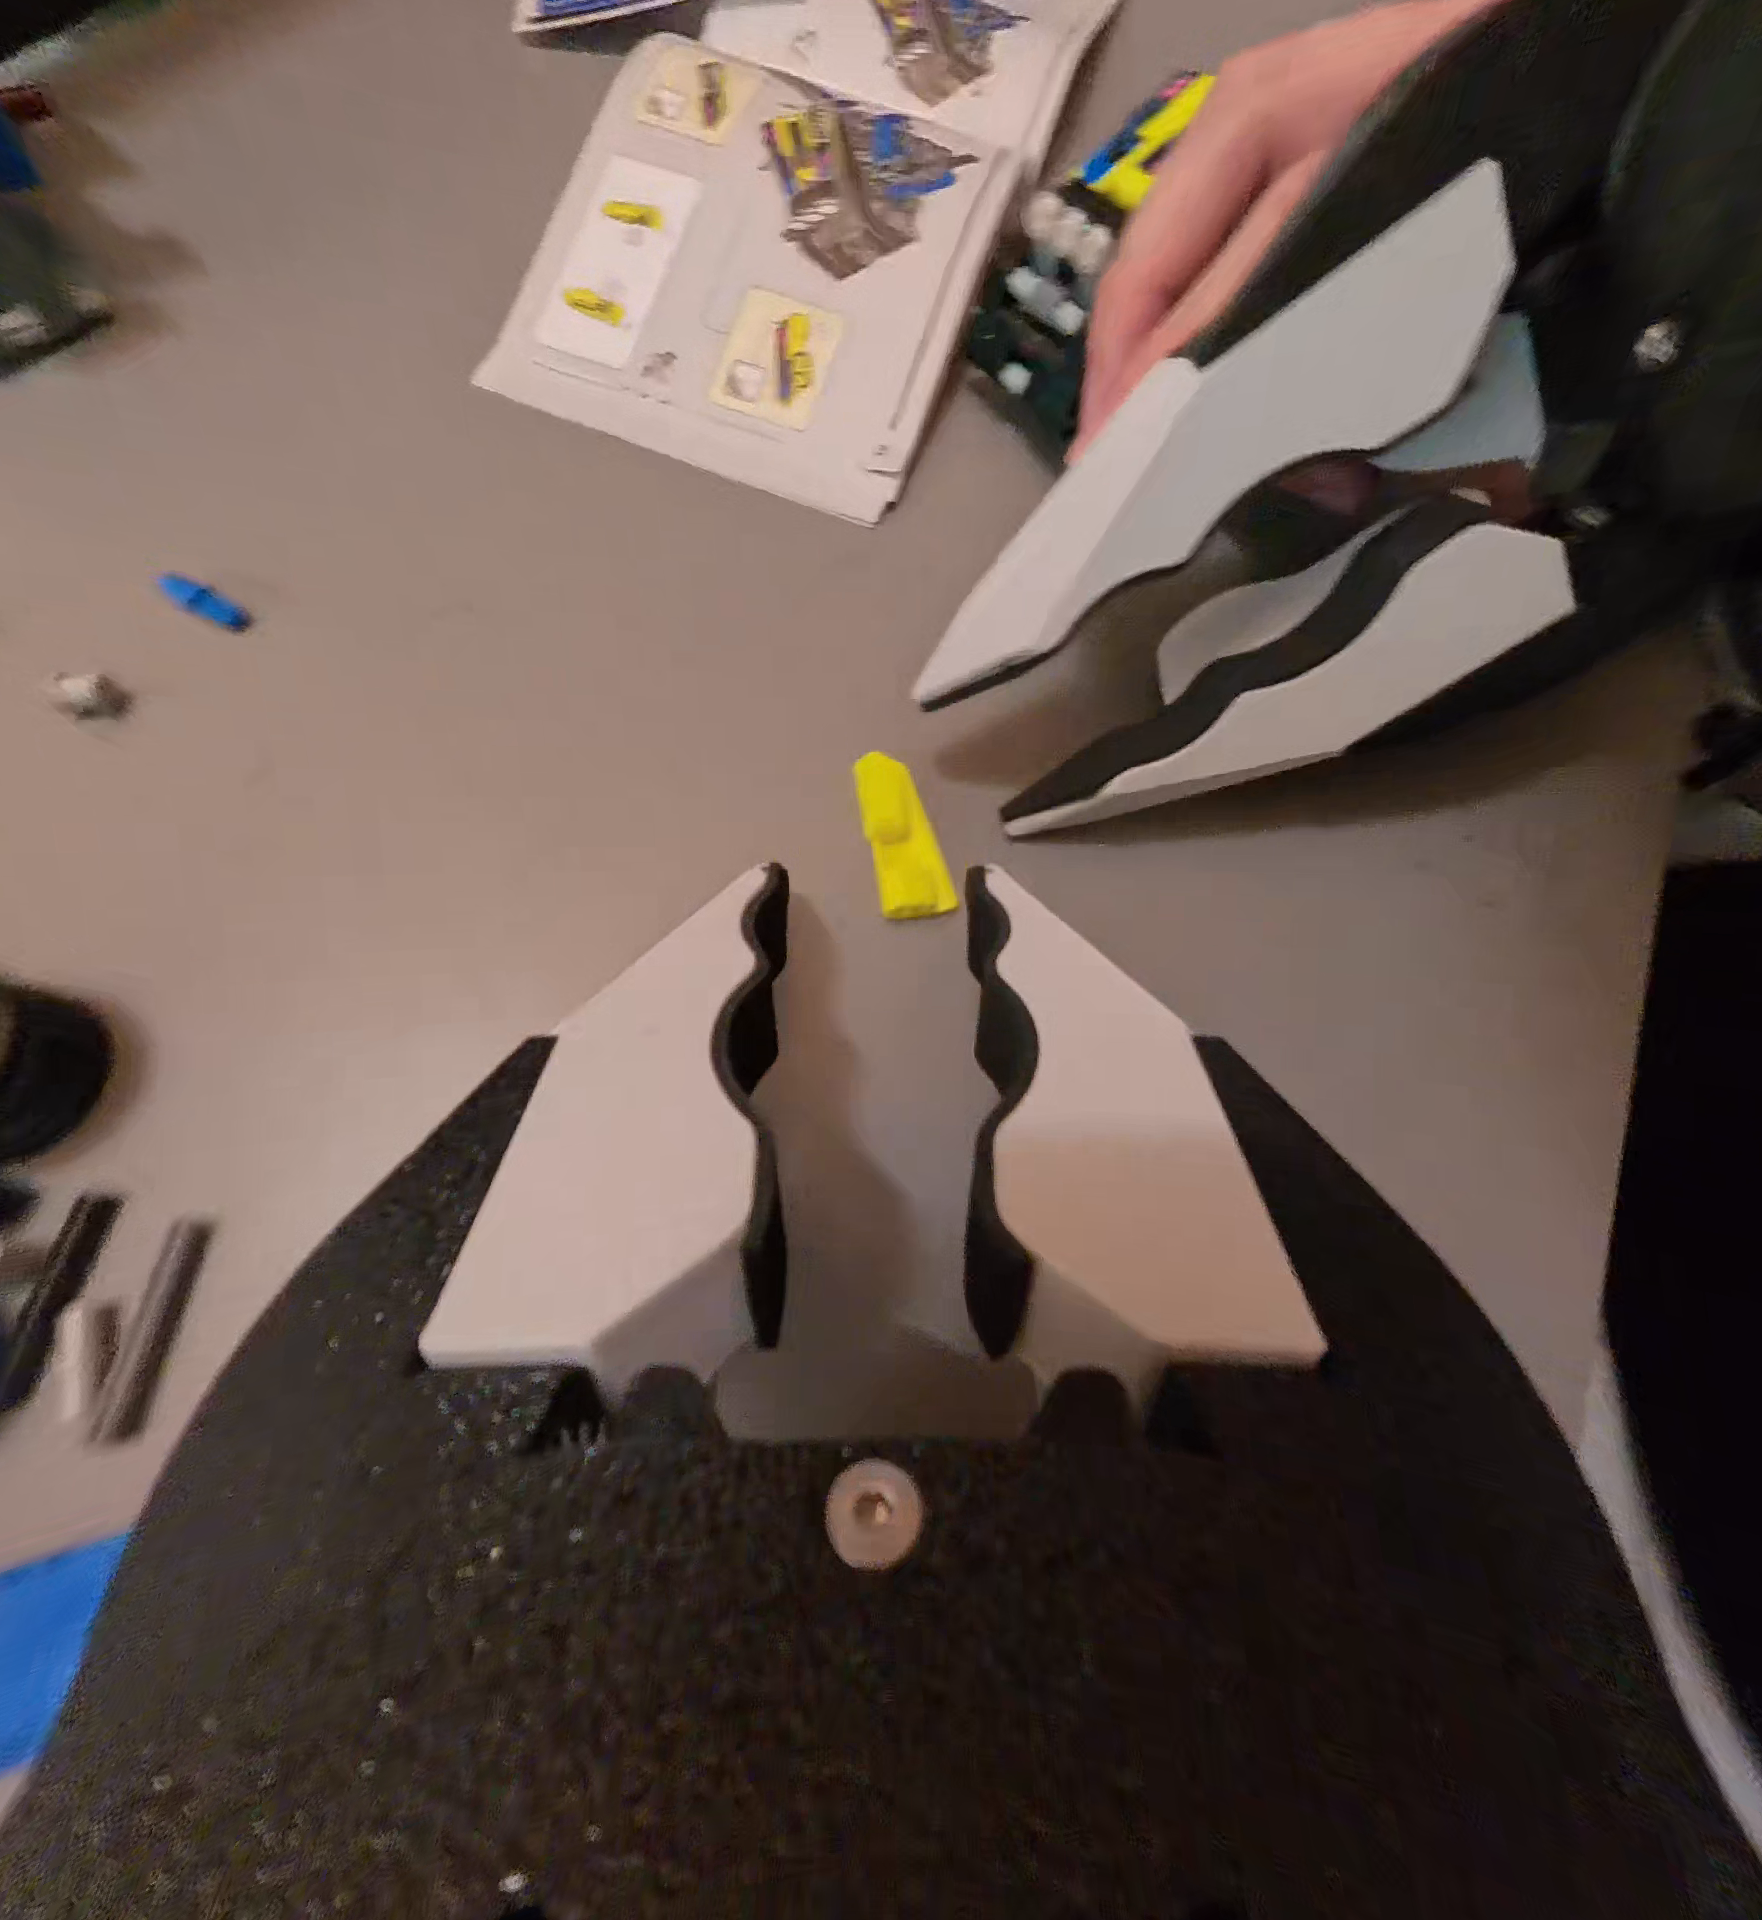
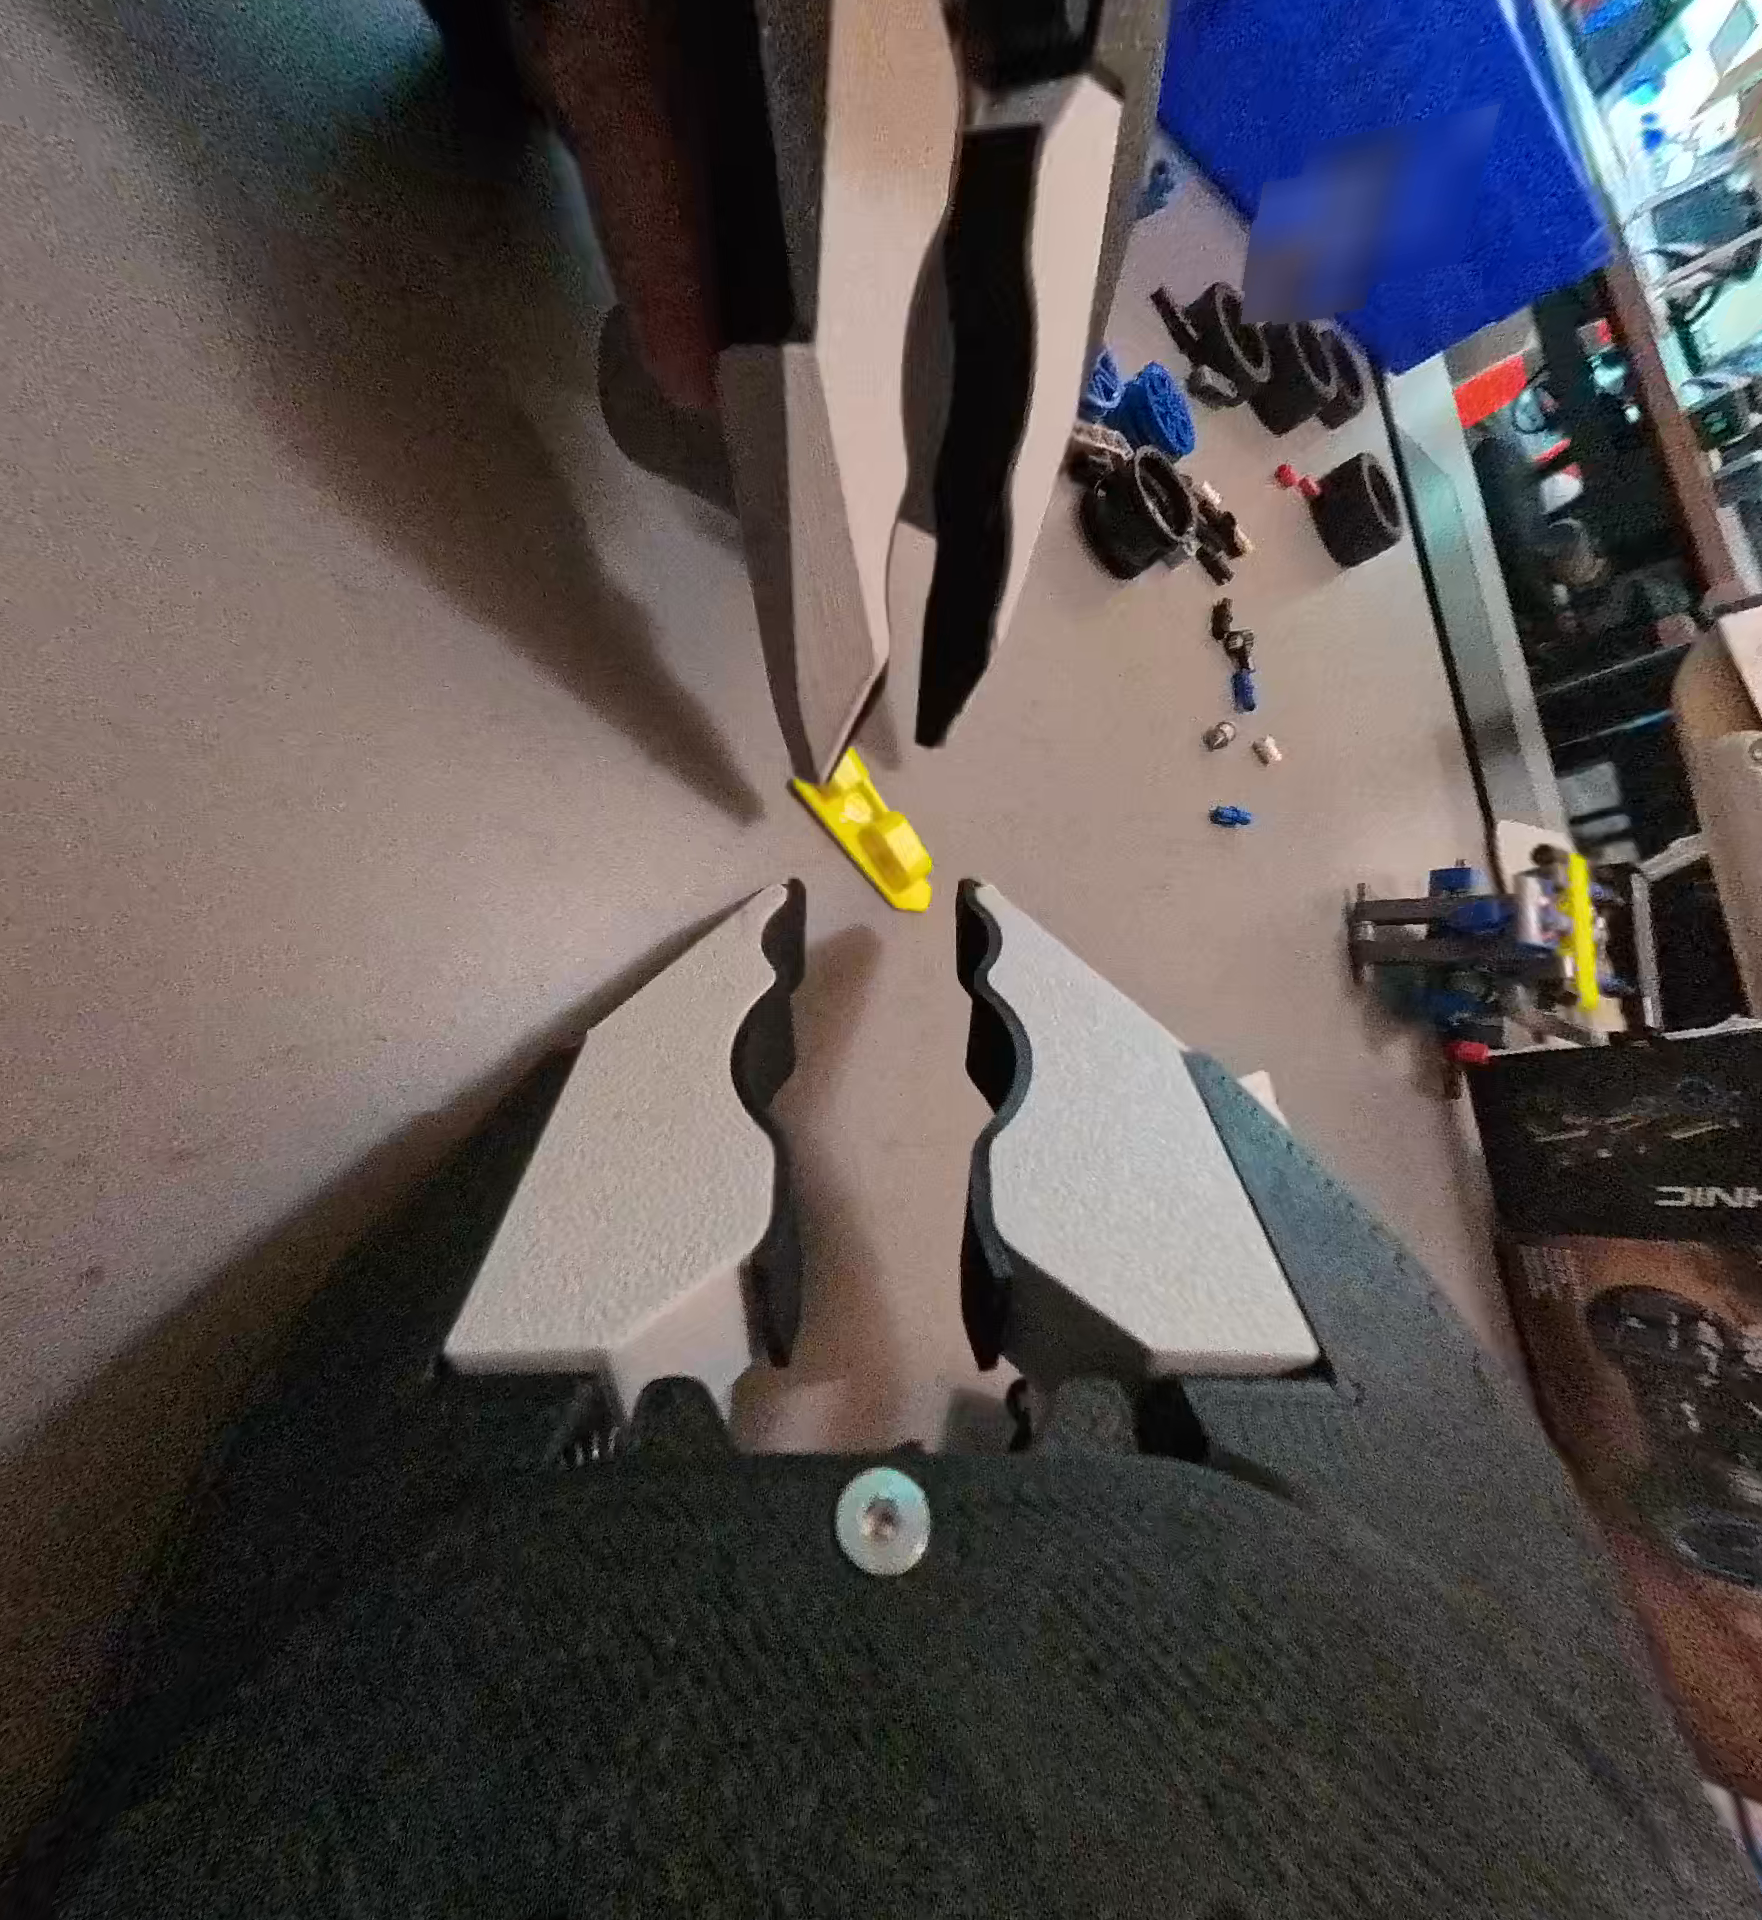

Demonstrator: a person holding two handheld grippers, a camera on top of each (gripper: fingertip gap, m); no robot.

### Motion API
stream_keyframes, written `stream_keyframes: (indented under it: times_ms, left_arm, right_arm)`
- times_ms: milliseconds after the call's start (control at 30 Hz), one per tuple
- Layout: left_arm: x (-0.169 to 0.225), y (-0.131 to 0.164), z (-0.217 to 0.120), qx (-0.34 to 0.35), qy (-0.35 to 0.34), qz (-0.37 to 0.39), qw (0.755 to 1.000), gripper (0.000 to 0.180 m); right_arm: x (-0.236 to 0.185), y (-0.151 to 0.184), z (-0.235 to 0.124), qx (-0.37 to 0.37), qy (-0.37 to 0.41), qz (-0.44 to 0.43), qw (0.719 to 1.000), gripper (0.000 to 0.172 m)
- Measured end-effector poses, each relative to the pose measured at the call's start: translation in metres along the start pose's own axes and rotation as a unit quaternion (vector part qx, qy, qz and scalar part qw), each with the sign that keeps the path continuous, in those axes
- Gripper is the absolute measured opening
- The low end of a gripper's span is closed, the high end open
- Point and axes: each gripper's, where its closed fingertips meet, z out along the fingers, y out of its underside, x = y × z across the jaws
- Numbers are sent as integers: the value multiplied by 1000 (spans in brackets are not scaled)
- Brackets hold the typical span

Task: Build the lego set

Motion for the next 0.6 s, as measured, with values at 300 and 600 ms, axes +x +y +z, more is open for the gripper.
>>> stream_keyframes:
  times_ms: [300,600]
  left_arm:
    - [3,-8,15,-15,-49,92,994,9]
    - [54,-49,43,43,-226,577,784,7]
  right_arm:
    - [-29,4,-50,-13,-13,92,996,18]
    - [-1,45,-109,0,61,247,967,19]
